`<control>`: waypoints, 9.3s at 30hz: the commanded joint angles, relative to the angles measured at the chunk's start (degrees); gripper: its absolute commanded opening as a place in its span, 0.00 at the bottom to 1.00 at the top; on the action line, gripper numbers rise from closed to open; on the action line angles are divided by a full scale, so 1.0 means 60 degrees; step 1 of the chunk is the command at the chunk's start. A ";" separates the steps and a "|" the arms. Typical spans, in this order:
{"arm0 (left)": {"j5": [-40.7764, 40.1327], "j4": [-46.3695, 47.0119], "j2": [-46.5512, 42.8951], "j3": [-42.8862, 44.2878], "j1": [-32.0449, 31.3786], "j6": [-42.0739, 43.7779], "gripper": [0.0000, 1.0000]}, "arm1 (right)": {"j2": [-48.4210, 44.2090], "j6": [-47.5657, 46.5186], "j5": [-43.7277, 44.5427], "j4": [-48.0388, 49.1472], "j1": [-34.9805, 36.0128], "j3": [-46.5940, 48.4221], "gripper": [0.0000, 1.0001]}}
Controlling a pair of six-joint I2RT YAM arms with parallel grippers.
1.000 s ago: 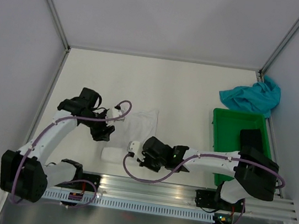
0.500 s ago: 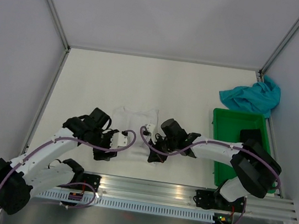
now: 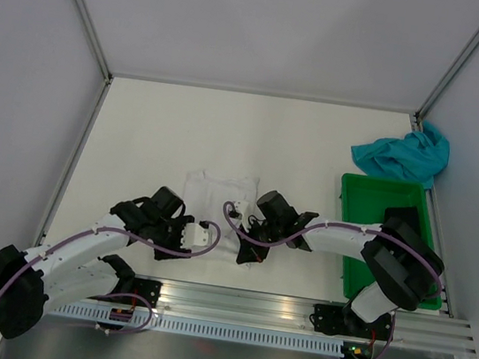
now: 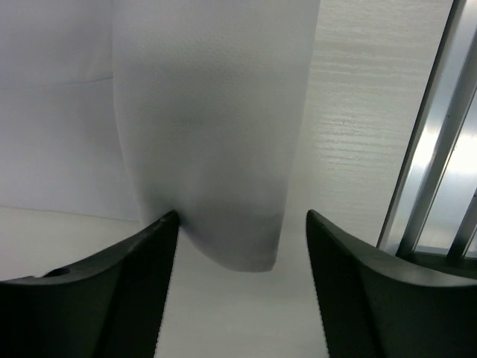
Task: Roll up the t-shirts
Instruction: Roll the tshirt
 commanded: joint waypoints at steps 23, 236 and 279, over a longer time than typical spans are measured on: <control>0.1287 -0.3419 0.1283 0.1561 0.0026 0.2172 0.02 | -0.0646 -0.1944 -0.0820 -0.2763 -0.0042 0.1012 0.32; 0.1917 0.0523 0.5155 0.5062 0.3601 -0.2546 0.51 | -0.0382 0.3301 0.0060 0.0637 -0.1257 -0.0995 0.37; 0.2036 -0.1192 0.4726 0.2514 0.1462 -0.1768 0.02 | -0.4628 -0.0794 0.4203 -0.1168 -0.0148 -0.0480 0.54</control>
